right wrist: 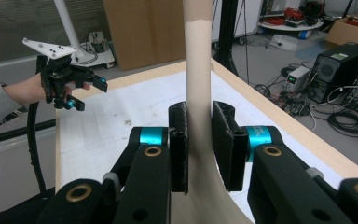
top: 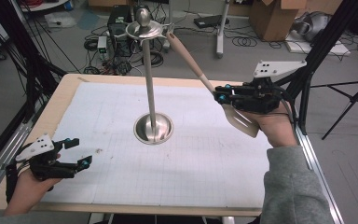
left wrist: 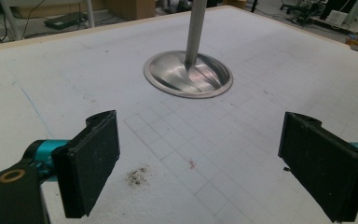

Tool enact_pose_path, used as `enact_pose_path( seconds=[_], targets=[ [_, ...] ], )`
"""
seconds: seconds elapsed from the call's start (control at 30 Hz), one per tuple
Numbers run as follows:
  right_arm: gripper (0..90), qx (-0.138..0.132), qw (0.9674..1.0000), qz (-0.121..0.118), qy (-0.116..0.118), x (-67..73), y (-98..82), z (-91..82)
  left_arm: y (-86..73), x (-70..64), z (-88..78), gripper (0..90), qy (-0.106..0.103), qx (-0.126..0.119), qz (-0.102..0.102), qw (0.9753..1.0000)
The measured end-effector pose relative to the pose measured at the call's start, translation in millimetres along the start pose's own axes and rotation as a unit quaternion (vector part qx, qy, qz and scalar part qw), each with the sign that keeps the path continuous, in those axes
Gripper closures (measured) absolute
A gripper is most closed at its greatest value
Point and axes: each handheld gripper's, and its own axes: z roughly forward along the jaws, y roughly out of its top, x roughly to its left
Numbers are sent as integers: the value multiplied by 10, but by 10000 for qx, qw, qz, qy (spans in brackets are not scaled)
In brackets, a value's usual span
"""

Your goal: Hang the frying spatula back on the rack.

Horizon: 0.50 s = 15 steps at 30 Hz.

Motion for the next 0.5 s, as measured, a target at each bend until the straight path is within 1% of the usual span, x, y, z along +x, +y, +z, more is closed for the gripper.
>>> enact_pose_path(
  seconds=[0.17,0.23,0.5],
  targets=[
    [772,-32,10000,35,30,-20,-4,8,-5,0,4,131,7,20,7,10000],
    [772,0,10000,42,23,-20,-5,18,-5,1,4,131,1,33,10,10000],
    [772,19,10000,67,46,-22,-15,94,-3,-3,1,131,-1,30,16,10000]
  ],
)
